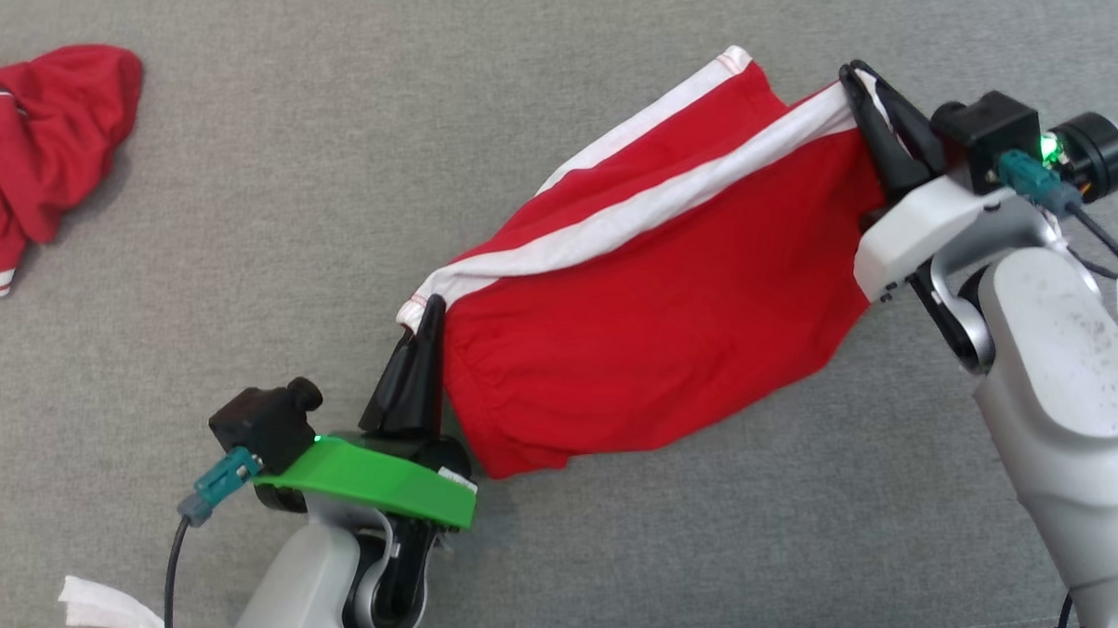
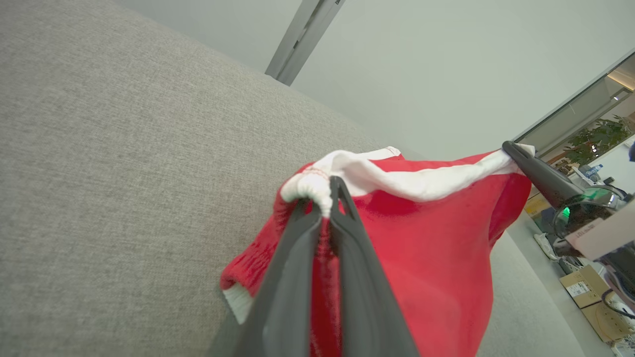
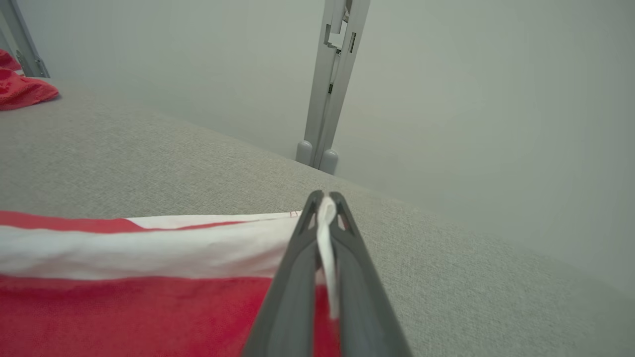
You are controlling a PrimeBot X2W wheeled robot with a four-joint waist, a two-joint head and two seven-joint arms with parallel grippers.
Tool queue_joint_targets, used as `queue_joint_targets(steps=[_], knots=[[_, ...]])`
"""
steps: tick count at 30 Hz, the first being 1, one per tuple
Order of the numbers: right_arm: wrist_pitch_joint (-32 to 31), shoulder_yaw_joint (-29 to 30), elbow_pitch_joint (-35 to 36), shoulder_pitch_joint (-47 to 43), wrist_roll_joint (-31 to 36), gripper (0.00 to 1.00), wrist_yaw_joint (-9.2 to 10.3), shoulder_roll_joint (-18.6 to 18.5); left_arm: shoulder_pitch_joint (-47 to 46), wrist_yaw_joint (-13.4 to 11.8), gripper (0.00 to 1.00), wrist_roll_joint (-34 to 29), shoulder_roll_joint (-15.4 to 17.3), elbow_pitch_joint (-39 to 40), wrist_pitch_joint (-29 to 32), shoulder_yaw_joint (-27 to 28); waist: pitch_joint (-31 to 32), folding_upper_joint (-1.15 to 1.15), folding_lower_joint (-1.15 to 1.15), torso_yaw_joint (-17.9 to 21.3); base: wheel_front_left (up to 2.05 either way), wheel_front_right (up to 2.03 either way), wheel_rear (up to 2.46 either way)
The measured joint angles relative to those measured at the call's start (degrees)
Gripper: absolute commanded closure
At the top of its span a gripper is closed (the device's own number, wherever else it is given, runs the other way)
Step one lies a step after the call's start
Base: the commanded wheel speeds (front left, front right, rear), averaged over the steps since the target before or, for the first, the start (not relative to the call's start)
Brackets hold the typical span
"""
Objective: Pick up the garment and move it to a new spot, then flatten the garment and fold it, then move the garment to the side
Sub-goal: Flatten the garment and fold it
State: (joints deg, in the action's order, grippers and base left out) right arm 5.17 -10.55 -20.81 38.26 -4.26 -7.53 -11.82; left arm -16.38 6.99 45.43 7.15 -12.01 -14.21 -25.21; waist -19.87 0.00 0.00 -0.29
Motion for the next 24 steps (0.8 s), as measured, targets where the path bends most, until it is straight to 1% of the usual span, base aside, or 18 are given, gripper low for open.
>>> queue_joint_targets(steps=[2,7,13,14,15,16,18,19,20,21,22,23,24], knots=[[0.79,-0.37,-3.72,3.21,-0.33,1.0,0.0,-0.01,-1.69,0.05,1.0,0.48,-0.79,-1.67,-0.07,0.14,-1.07,0.0,0.0,-0.94,0.0,0.0,0.0],[2.97,-2.9,-12.7,10.38,-0.36,1.0,0.0,-1.51,-5.63,0.14,1.0,1.11,-2.31,-5.0,-0.47,-0.97,-3.68,0.0,0.0,-3.5,0.0,0.0,0.0],[4.21,-5.58,-21.61,16.97,-1.59,1.0,0.0,-2.18,-8.5,0.31,1.0,1.67,-2.92,-7.11,-0.57,-2.54,-6.37,0.0,0.0,-5.93,0.0,0.0,0.0],[4.49,-6.03,-22.83,17.7,-1.87,0.96,0.0,-2.21,-8.79,0.31,1.0,1.71,-2.98,-7.4,-0.57,-2.64,-6.68,0.0,0.0,-6.22,0.0,0.0,0.0],[4.88,-6.55,-24.1,18.49,-2.09,0.79,0.0,-2.3,-9.04,0.32,1.0,1.7,-3.01,-7.76,-0.57,-2.76,-7.01,0.0,0.0,-6.53,0.0,0.0,0.0],[5.13,-7.05,-25.44,19.38,-2.4,0.72,0.0,-2.45,-9.21,0.33,1.0,1.65,-3.03,-8.01,-0.59,-2.88,-7.3,0.0,0.0,-6.82,0.0,0.0,0.0],[5.94,-8.13,-27.96,21.05,-3.28,0.51,0.0,-2.68,-9.49,0.38,1.0,1.12,-3.05,-8.44,-0.74,-2.96,-7.71,0.0,0.0,-7.3,0.0,0.0,0.0],[6.14,-8.59,-28.86,21.6,-3.78,0.24,0.0,-2.64,-9.54,0.4,1.0,1.0,-3.08,-8.59,-0.75,-2.98,-7.81,0.0,0.0,-7.45,0.0,0.0,0.0],[6.42,-9.22,-29.98,22.21,-4.23,0.13,0.0,-2.53,-9.56,0.4,1.0,0.66,-3.03,-8.77,-0.76,-3.33,-7.87,0.0,0.0,-7.57,0.0,0.0,0.0],[6.58,-9.76,-30.71,22.6,-4.57,0.0,0.0,-2.49,-9.57,0.4,0.73,0.18,-2.96,-8.82,-0.77,-3.56,-7.87,0.0,0.0,-7.63,0.0,0.0,0.0],[7.0,-10.45,-31.64,23.13,-4.98,0.0,0.0,-2.55,-9.59,0.4,0.44,-0.18,-2.89,-8.91,-0.8,-3.81,-7.83,0.0,0.0,-7.67,0.0,0.0,0.0],[7.21,-11.06,-32.43,23.65,-5.39,0.0,0.0,-2.7,-9.59,0.4,0.02,-0.31,-2.78,-9.0,-0.81,-4.12,-7.76,0.0,0.0,-7.68,0.0,0.0,0.0],[7.57,-11.66,-33.14,24.12,-5.88,0.0,0.0,-2.86,-9.59,0.4,0.0,-0.64,-2.65,-9.05,-0.81,-4.41,-7.64,0.0,0.0,-7.68,0.0,0.0,0.0]])
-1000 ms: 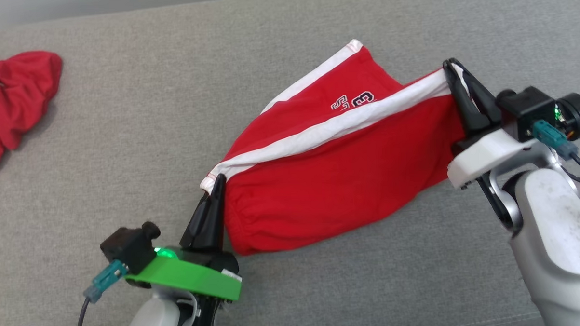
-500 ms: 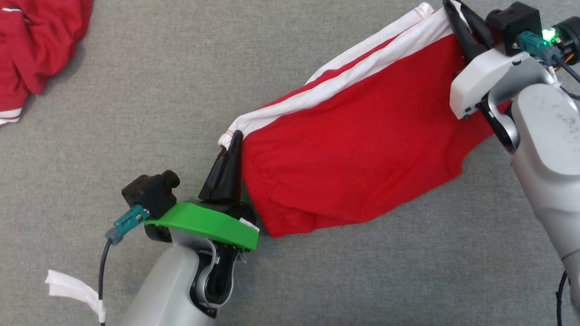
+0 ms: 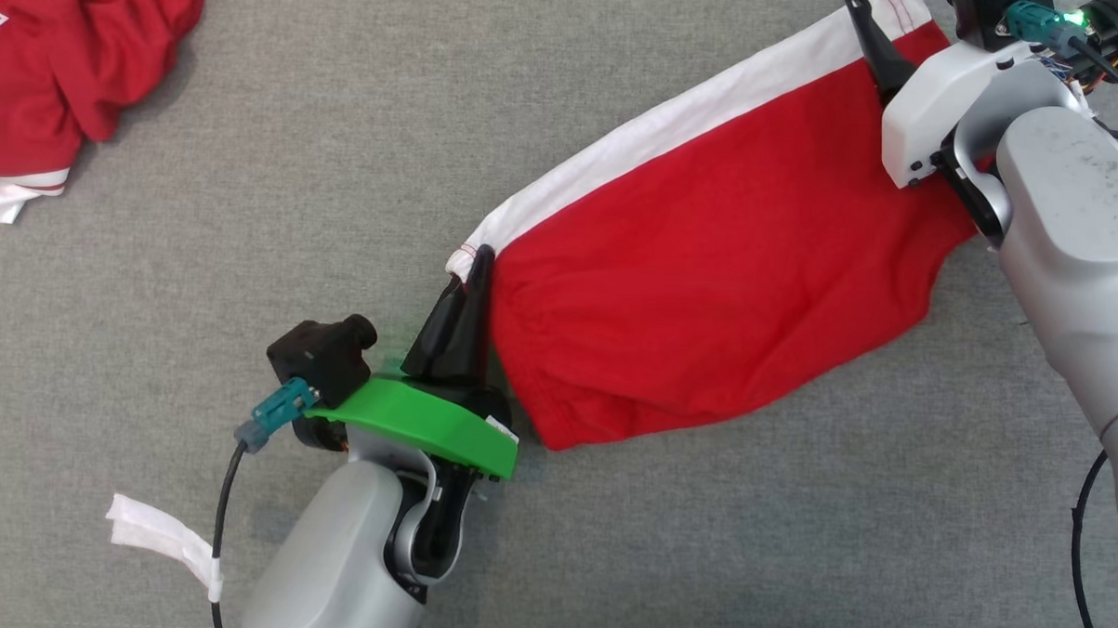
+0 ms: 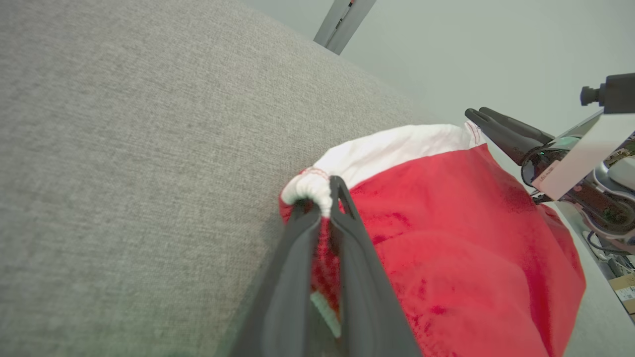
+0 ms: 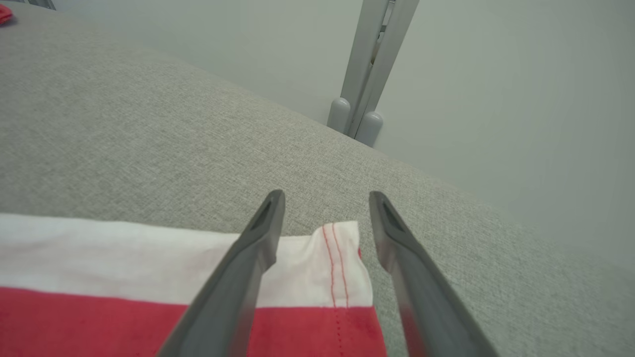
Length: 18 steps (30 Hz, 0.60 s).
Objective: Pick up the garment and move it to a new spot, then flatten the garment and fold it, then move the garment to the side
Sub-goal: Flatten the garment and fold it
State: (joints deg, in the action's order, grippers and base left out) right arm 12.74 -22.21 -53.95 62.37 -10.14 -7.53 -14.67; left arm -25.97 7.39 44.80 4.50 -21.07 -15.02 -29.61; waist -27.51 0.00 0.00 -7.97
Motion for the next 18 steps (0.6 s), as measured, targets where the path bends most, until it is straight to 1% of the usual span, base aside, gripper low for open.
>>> queue_joint_targets(steps=[5,11,18], knots=[[1.08,-2.19,-2.56,0.74,-2.57,0.0,0.0,-0.49,0.31,-0.2,0.0,-1.22,1.26,0.41,0.08,-0.66,1.14,0.0,0.0,0.24,0.0,0.0,0.0],[1.68,-4.66,-3.74,0.21,-6.5,0.0,0.0,-1.33,3.1,-1.42,0.0,-3.3,4.24,3.27,0.07,-0.33,3.79,0.0,0.0,0.69,0.0,0.0,0.0],[1.89,-6.54,-4.04,-3.92,-12.06,0.0,0.0,-2.97,6.64,-3.56,0.0,-7.43,7.75,6.92,0.0,1.67,8.39,0.0,0.0,1.01,0.0,0.0,0.0]])
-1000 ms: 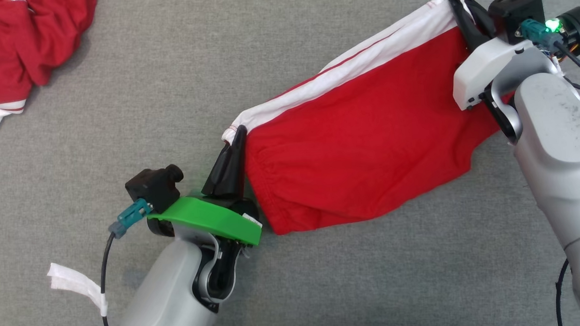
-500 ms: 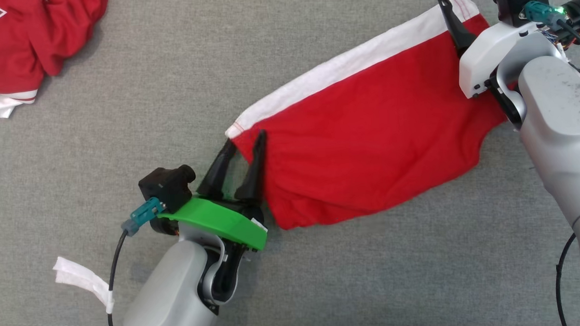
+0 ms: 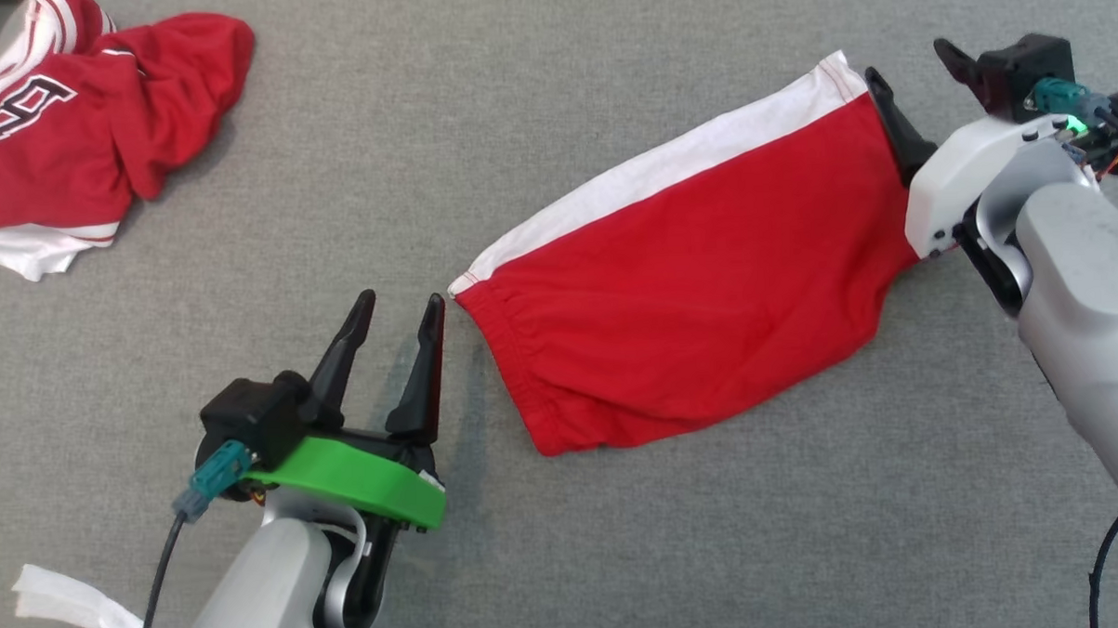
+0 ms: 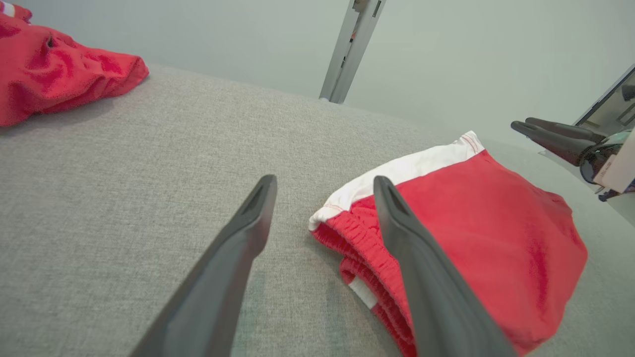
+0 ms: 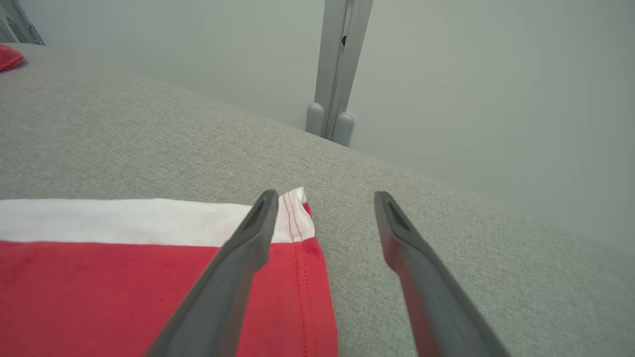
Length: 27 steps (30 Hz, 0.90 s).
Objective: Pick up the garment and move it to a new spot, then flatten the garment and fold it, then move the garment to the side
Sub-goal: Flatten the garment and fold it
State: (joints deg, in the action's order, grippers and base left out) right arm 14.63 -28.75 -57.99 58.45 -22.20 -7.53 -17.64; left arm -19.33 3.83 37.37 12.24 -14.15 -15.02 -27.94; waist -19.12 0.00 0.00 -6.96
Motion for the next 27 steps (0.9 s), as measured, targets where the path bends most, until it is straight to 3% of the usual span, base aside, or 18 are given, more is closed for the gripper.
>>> queue_joint_targets(steps=[9,19,20,21,22,24,25,27], knots=[[-5.25,-1.85,-1.69,-5.42,-7.12,0.0,0.0,-0.96,3.14,-2.09,0.0,-4.05,0.85,3.49,-0.1,5.01,4.64,0.0,0.0,-0.37,0.0,0.0,0.0],[-9.11,-1.94,-5.48,-7.7,-11.4,0.0,0.0,-0.96,4.98,-1.0,0.0,-5.98,-3.13,4.5,-0.1,10.34,2.7,0.0,0.0,-2.26,0.0,0.0,0.0],[-9.15,-2.22,-5.39,-7.71,-11.65,0.15,0.0,-0.86,5.02,-0.79,0.0,-6.22,-3.47,4.52,-0.1,10.79,2.61,0.0,0.0,-2.37,0.0,0.0,0.0],[-9.17,-2.76,-5.19,-7.85,-11.72,0.44,0.01,-0.78,5.14,-0.74,0.0,-6.34,-3.9,4.5,-0.1,11.29,2.55,0.0,0.0,-2.49,0.0,0.0,0.0],[-9.31,-3.25,-4.92,-8.07,-11.9,0.61,0.03,-0.69,5.36,-0.57,0.0,-6.59,-4.17,4.49,-0.1,11.74,2.56,0.0,0.0,-2.54,0.0,0.0,0.0],[-9.34,-4.35,-4.42,-8.36,-12.03,0.76,0.04,-0.66,5.86,-0.22,0.0,-7.05,-4.52,4.45,-0.1,12.67,2.7,0.0,0.0,-2.46,0.0,0.0,0.0],[-9.48,-4.83,-4.23,-8.48,-12.04,0.94,0.04,-0.54,5.98,-0.09,0.0,-7.32,-4.75,4.44,-0.1,13.22,2.79,0.0,0.0,-2.37,0.0,0.0,0.0],[-9.49,-5.41,-4.11,-8.52,-12.17,1.0,0.04,-0.09,6.09,0.24,0.0,-7.77,-5.1,4.43,-0.1,14.03,2.95,0.0,0.0,-2.12,0.0,0.0,0.0]])
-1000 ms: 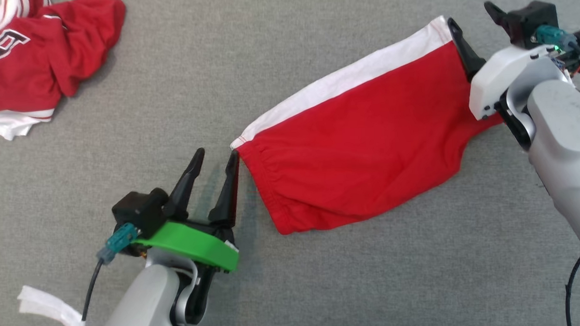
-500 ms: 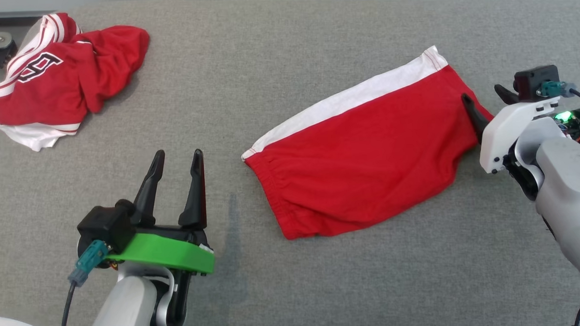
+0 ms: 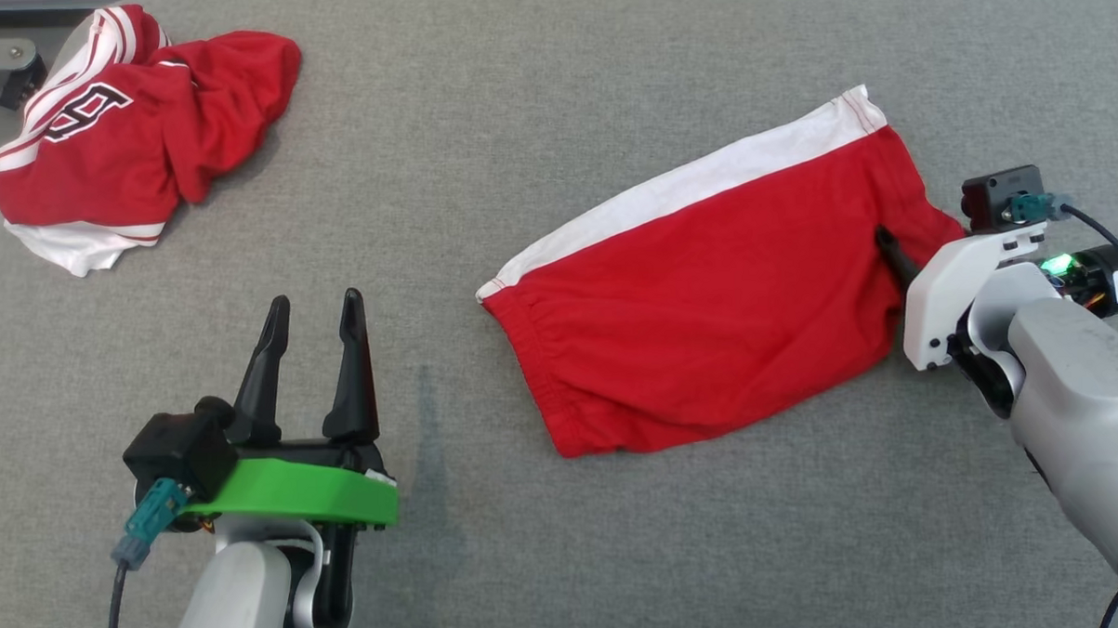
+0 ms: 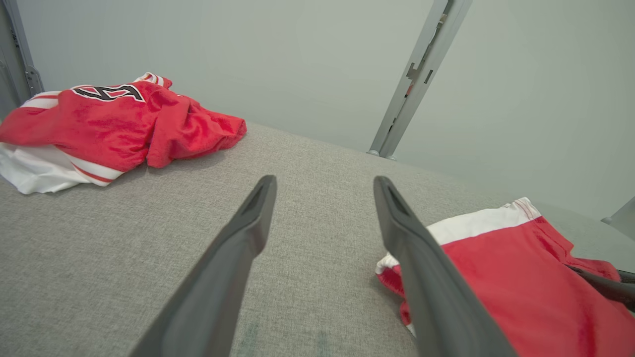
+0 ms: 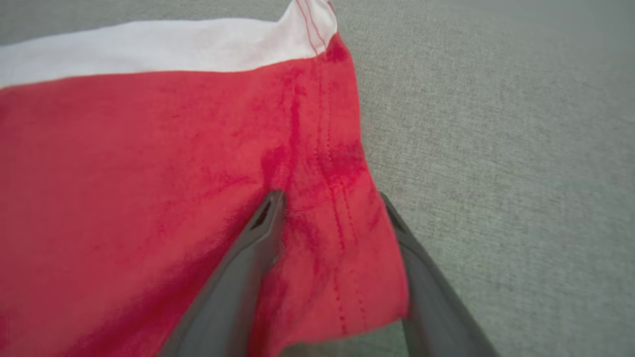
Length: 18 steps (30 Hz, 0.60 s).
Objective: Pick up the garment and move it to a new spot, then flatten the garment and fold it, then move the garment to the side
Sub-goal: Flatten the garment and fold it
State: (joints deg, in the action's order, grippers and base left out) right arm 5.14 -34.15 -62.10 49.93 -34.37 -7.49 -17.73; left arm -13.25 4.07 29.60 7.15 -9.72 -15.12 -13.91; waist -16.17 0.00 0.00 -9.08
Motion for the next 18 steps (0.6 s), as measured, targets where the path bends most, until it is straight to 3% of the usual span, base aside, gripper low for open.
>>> queue_joint_targets(steps=[10,18], knots=[[5.46,1.24,-1.44,0.07,-1.76,1.0,-0.04,2.12,0.49,1.48,0.0,-3.3,-1.07,-0.05,0.0,2.83,1.46,0.0,0.0,2.75,0.0,0.0,0.0],[8.93,4.2,-2.45,-3.11,-3.25,1.0,-0.04,2.63,2.47,2.23,0.0,-4.1,-1.53,-0.98,0.0,4.09,4.03,0.0,0.0,7.38,0.0,0.0,0.0]])
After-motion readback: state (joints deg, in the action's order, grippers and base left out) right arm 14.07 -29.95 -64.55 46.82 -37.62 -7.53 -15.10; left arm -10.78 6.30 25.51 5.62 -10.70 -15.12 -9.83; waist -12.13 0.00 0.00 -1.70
